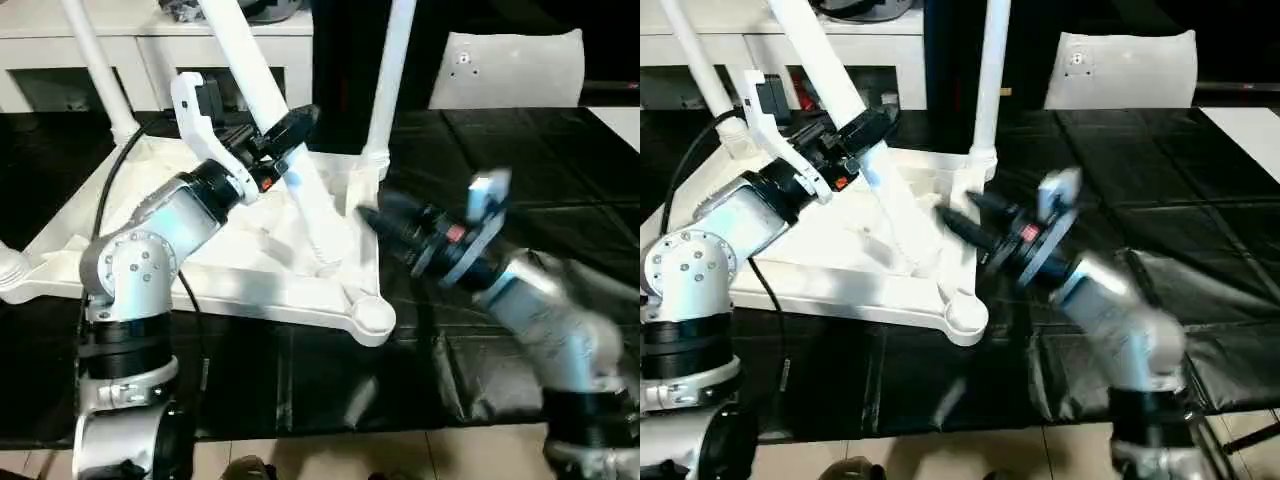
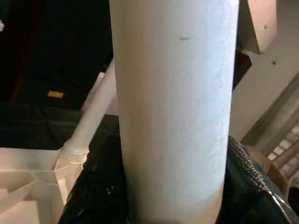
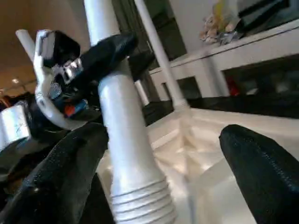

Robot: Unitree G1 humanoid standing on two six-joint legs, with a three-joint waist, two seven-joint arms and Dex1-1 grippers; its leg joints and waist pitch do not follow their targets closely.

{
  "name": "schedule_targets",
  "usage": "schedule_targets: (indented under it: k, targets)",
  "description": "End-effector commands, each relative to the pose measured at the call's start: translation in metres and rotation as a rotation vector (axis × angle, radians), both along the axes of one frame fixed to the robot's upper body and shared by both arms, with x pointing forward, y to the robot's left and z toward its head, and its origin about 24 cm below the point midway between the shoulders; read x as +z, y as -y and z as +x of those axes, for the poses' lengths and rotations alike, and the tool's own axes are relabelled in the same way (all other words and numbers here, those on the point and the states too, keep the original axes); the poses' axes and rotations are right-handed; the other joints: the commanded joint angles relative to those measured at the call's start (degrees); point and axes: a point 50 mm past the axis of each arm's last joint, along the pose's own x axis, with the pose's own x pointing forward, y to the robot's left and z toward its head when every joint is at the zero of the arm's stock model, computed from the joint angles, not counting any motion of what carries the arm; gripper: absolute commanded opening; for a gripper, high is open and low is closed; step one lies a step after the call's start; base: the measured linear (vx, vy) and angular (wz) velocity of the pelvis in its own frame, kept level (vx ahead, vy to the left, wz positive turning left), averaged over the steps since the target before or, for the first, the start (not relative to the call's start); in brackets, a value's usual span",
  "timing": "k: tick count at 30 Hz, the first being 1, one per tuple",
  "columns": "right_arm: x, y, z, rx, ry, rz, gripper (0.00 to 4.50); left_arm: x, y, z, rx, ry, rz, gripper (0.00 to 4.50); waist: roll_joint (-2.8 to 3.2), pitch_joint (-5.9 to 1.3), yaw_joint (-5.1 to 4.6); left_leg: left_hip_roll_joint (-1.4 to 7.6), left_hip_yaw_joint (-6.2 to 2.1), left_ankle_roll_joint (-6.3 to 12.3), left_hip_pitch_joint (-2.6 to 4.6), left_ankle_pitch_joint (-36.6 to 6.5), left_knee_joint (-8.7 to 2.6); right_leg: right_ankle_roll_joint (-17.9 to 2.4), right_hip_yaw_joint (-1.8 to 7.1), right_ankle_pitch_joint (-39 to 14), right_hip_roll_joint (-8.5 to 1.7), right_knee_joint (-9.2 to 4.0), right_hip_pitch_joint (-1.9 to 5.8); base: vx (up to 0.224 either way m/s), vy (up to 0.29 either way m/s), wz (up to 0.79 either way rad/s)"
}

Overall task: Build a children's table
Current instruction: Pick table leg

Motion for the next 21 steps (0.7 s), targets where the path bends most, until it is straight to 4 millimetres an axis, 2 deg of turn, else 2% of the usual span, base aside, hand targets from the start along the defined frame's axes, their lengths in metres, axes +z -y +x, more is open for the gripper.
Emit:
schedule_targets:
  k: [1, 2, 5, 7, 10, 15, 18, 19, 20, 21]
  targets:
    - [0.000, -0.003, 0.001, 0.010, 0.006, -0.095, 4.35, 0.005, 0.004, 0.001, -0.016, 0.032, 0.041, 1.91, -0.88, -4.62, 0.04, 1.56, -0.33, 1.08, 0.21, -4.30, -3.56, -6.41, 3.08, -14.10, -3.70, -4.28, 3.51, 0.000, 0.000, 0.00]
    - [0.000, -0.004, 0.001, 0.021, 0.010, -0.126, 4.35, 0.005, 0.004, 0.001, -0.019, 0.035, 0.052, 1.91, -1.08, -4.69, 0.07, 1.53, -0.34, 1.03, 0.20, -3.82, -3.53, -6.36, 3.06, -13.45, -3.63, -4.20, 3.59, 0.000, 0.000, 0.00]
    - [-0.001, -0.014, -0.003, 0.071, 0.015, -0.204, 4.35, 0.005, 0.008, 0.000, -0.044, 0.052, 0.104, 1.91, -0.96, -4.67, 0.06, 1.54, -0.34, 1.20, 0.16, -3.45, -3.49, -6.48, 3.14, -12.90, -3.67, -4.07, 3.58, 0.000, 0.000, 0.00]
    - [-0.002, -0.017, -0.002, 0.076, 0.019, -0.217, 4.35, 0.005, 0.010, -0.001, -0.054, 0.064, 0.130, 1.91, -1.22, -4.65, 0.04, 1.61, -0.31, 1.37, 0.17, -3.74, -3.53, -6.53, 3.16, -13.24, -3.78, -4.11, 3.58, 0.000, 0.000, 0.00]
    - [-0.003, -0.030, -0.002, 0.118, 0.034, -0.281, 4.35, 0.006, 0.020, -0.004, -0.107, 0.100, 0.207, 1.91, -1.07, -4.58, -0.11, 1.63, -0.35, 1.05, 0.17, -4.06, -3.56, -6.31, 3.15, -14.06, -3.75, -4.08, 3.46, 0.000, 0.000, 0.00]
    - [-0.004, -0.039, 0.001, 0.160, 0.027, -0.318, 4.35, 0.007, 0.029, -0.008, -0.159, 0.141, 0.287, 1.91, -1.32, -4.55, -0.14, 1.76, -0.37, 0.73, 0.25, -4.49, -3.65, -6.63, 3.24, -13.67, -3.77, -3.95, 3.44, 0.000, 0.000, 0.00]
    - [-0.006, -0.041, 0.004, 0.168, 0.018, -0.345, 4.35, 0.007, 0.032, -0.010, -0.182, 0.159, 0.321, 1.91, -1.18, -4.59, -0.15, 1.79, -0.36, 0.44, 0.32, -4.32, -3.64, -7.14, 3.29, -12.99, -3.82, -3.82, 3.42, 0.000, 0.000, 0.00]
    - [-0.007, -0.043, 0.006, 0.169, 0.013, -0.361, 4.35, 0.008, 0.034, -0.010, -0.194, 0.170, 0.332, 1.91, -1.45, -4.58, -0.17, 1.79, -0.31, 0.36, 0.30, -4.19, -3.63, -7.40, 3.31, -12.50, -3.83, -3.80, 3.49, 0.000, 0.000, 0.00]
    - [-0.009, -0.044, 0.009, 0.159, 0.012, -0.375, 4.35, 0.008, 0.036, -0.011, -0.209, 0.183, 0.357, 1.91, -1.41, -4.58, -0.15, 1.77, -0.34, 0.31, 0.25, -4.03, -3.64, -7.65, 3.31, -12.40, -3.88, -3.69, 3.51, 0.000, 0.000, 0.00]
    - [-0.009, -0.045, 0.010, 0.156, 0.012, -0.377, 4.19, 0.008, 0.037, -0.012, -0.213, 0.187, 0.364, 1.91, -1.33, -4.57, -0.18, 1.79, -0.31, 0.20, 0.26, -4.02, -3.63, -7.59, 3.35, -12.40, -3.88, -3.74, 3.47, 0.000, 0.000, 0.00]
